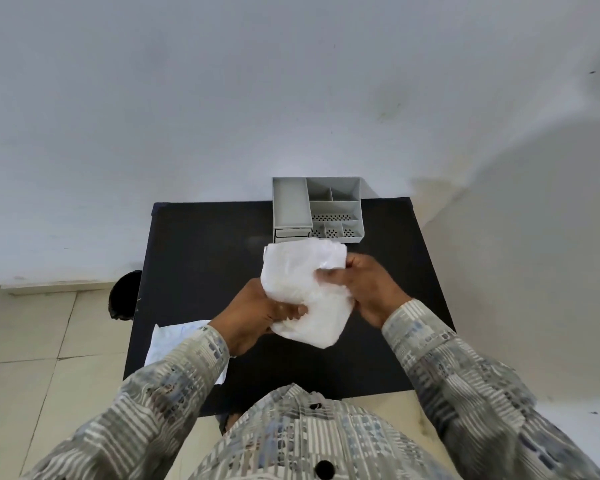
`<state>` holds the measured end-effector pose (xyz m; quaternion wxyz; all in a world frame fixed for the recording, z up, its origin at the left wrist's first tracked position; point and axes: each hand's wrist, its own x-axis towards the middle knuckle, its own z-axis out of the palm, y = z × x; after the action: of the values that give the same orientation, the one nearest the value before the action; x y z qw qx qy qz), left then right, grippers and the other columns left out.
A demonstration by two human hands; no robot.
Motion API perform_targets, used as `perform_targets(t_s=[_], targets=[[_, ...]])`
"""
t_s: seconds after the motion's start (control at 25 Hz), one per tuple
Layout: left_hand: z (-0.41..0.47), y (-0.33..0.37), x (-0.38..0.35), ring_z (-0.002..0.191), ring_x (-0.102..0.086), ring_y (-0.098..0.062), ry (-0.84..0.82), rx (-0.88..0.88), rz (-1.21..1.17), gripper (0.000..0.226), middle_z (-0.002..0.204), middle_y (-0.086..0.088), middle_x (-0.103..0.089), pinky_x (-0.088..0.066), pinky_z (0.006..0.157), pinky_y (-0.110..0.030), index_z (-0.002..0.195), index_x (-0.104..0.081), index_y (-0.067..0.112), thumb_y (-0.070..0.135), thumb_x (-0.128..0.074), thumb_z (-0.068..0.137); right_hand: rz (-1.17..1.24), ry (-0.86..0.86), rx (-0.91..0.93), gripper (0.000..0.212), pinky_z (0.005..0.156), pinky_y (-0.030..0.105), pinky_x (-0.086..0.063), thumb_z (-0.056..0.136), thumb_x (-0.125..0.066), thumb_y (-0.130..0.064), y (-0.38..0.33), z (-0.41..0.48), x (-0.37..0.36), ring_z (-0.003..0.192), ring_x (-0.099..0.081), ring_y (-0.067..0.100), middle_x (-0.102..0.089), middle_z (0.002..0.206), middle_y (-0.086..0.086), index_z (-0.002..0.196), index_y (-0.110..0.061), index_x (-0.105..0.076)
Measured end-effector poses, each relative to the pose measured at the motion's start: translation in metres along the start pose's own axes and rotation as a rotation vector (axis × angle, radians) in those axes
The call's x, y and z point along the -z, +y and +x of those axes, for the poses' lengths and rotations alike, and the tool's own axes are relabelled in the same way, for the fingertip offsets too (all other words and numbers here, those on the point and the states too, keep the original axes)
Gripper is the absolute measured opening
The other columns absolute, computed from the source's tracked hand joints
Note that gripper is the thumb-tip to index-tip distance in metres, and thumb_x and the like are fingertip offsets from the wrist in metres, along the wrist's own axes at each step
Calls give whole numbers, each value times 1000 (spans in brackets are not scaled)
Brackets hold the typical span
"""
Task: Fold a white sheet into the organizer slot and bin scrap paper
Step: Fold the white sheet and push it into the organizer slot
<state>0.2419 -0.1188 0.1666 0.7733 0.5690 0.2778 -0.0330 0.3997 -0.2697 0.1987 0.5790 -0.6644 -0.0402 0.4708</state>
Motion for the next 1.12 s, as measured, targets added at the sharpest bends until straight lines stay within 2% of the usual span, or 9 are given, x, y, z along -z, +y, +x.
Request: perform_targets(t_s=[0.08,0.16,0.28,0.36,0.56,0.76,0.96,1.04,1.12], targets=[[1,-1,-1,98,-80,-25,-21,19,-16,36,104,-11,-83,-64,75,-35,117,-75,3,-10,-79,84,187,157,69,29,77,42,-65,93,-78,-10,-7,8,4,104,-75,36,-77,124,21,122,-3,-76],[2,-2,0,100,-80,-25,-27,18,-26,40,105,-10,-83,-64,76,-36,120,-74,5,-10,-79,84,347,99,36,41,87,47,-64,96,-76,-28,-9,6,10,104,-75,32,-74,131,22,129,-3,-72],[3,0,-4,86,-80,-17,-28,8,-18,34,91,-5,-83,-63,67,-29,113,-74,4,-14,-75,85,106,-58,-128,37,97,53,-61,98,-73,-23,4,-4,19,116,-75,35,-76,130,19,131,-6,-70],[6,-1,-8,86,-79,-19,3,21,-6,29,90,-5,-82,-63,68,-31,109,-77,4,-11,-78,84,89,23,-59,28,91,48,-64,100,-70,-12,11,-2,23,119,-74,37,-75,131,19,127,-6,-72],[15,0,-25,93,-78,-29,78,28,9,26,98,-15,-81,-65,78,-42,108,-78,0,-3,-84,82,522,-108,-129,58,108,63,-52,101,-56,-57,28,-12,14,125,-69,41,-70,139,21,138,-14,-68],[20,-5,-43,93,-80,-34,215,5,60,24,99,-17,-82,-66,85,-52,109,-78,3,5,-83,86,284,-125,-120,44,104,66,-54,95,-75,-10,50,-13,16,124,-69,43,-70,137,22,138,-9,-66],[35,27,-42,69,-80,-20,525,-99,140,15,95,-10,-83,-64,56,-33,102,-79,12,11,-84,88,313,4,-128,36,75,45,-68,93,-75,-2,46,-10,34,102,-80,32,-81,118,9,127,-13,-69],[43,44,-36,64,-75,-18,718,-253,-68,14,96,-10,-81,-64,56,-33,106,-77,12,12,-80,92,313,-1,-121,31,72,42,-68,94,-73,-1,43,-10,45,96,-81,27,-82,112,5,122,-15,-70],[45,51,-29,78,-75,-21,733,-273,-395,23,104,-8,-75,-67,72,-41,115,-71,14,24,-77,96,319,-12,-116,31,76,44,-69,95,-72,-1,39,-10,55,97,-81,27,-83,111,5,121,-16,-70]])
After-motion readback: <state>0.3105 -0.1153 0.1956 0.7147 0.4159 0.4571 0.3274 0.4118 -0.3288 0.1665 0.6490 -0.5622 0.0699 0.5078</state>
